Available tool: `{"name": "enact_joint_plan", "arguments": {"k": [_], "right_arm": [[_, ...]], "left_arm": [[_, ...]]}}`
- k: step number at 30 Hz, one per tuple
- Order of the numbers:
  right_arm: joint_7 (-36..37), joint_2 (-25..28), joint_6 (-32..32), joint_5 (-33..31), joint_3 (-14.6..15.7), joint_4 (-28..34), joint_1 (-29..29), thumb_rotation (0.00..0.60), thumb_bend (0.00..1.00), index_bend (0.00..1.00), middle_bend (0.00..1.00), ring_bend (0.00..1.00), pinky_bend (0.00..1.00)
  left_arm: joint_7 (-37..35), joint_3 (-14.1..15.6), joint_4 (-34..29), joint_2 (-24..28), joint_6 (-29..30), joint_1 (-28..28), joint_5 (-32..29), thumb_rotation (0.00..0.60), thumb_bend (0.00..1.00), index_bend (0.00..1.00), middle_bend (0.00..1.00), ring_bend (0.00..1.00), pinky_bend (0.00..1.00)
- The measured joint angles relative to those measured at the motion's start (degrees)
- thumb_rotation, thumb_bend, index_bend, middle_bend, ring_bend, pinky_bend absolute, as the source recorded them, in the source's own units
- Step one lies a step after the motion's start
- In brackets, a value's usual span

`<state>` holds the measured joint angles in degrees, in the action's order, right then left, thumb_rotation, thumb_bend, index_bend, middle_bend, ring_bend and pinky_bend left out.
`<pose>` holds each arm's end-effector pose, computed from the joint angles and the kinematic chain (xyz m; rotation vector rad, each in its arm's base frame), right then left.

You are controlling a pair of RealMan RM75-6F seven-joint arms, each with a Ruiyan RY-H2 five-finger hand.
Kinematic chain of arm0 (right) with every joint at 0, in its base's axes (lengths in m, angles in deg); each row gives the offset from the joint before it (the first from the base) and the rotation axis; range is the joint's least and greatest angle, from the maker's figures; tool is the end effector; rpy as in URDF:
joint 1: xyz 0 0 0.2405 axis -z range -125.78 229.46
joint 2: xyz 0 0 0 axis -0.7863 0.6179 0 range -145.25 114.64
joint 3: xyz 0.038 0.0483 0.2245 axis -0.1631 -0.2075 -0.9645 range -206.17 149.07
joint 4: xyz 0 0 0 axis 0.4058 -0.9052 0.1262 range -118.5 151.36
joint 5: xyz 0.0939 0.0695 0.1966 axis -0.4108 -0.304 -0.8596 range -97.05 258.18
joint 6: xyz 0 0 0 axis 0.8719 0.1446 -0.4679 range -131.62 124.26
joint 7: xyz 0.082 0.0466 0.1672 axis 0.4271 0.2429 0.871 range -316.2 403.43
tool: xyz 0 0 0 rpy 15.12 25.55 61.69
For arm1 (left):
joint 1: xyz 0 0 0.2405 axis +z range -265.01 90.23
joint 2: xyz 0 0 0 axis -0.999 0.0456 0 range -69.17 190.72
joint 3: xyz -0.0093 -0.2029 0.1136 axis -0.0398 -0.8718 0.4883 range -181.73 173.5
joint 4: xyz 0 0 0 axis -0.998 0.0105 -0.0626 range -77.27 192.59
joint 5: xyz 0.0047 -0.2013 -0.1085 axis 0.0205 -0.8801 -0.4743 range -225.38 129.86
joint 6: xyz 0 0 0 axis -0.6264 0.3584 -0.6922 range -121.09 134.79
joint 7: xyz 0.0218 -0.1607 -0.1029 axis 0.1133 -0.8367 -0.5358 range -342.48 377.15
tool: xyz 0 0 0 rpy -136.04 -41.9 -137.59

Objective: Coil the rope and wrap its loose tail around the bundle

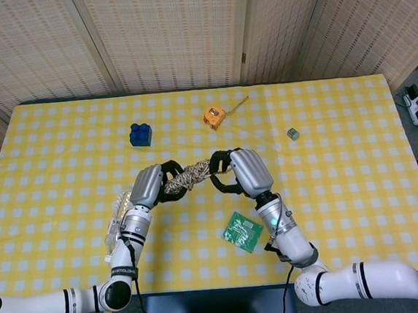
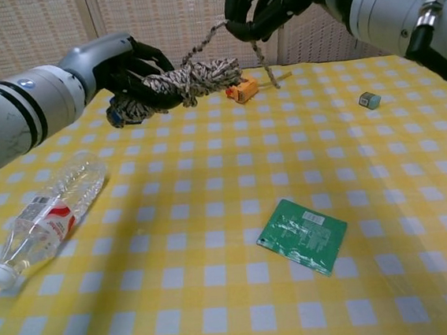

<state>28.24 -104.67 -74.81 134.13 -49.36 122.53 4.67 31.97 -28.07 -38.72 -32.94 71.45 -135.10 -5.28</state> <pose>0.0052 -0.3570 0.0061 1.5353 -1.2732 1.4623 -0.0312 0.3887 -0.0281 -1.4336 -1.4585 -1.2987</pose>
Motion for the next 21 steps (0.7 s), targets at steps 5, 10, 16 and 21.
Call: {"name": "enact_joint_plan", "arguments": {"k": [5, 10, 16, 21], "right_arm": [[-1.0, -1.24, -0.95, 0.39, 0.96, 0.41, 0.71, 0.6, 0.43, 0.72, 0.59, 0.57, 0.46], [0.55, -1.45, -0.19, 0.56, 1.29, 0.04, 1.39, 0.6, 0.43, 0.72, 0.59, 0.57, 0.46], [4.28, -1.57, 1.3, 1.13, 1.5, -1.18, 2.53, 0.6, 0.43, 0.71, 0.59, 0.57, 0.46], [8.69, -1.47, 3.71, 2.34, 1.62, -2.33, 3.32, 0.6, 0.43, 0.57, 0.54, 0.52, 0.46]], "left_arm": [[-3.69, -2.15, -1.15, 0.89, -1.25, 0.82, -2.71, 0.6, 0.63, 0.74, 0.75, 0.77, 0.78], [-7.65, -3.87, -2.94, 2.91, -3.52, 1.79, -4.26, 0.6, 0.63, 0.74, 0.75, 0.76, 0.78], [-12.92, -5.37, -5.42, 5.39, -5.42, 3.25, -3.82, 0.6, 0.63, 0.74, 0.75, 0.76, 0.78], [-16.85, -6.19, -7.66, 7.29, -6.81, 4.39, -2.37, 0.6, 0.63, 0.74, 0.75, 0.75, 0.78]]}}
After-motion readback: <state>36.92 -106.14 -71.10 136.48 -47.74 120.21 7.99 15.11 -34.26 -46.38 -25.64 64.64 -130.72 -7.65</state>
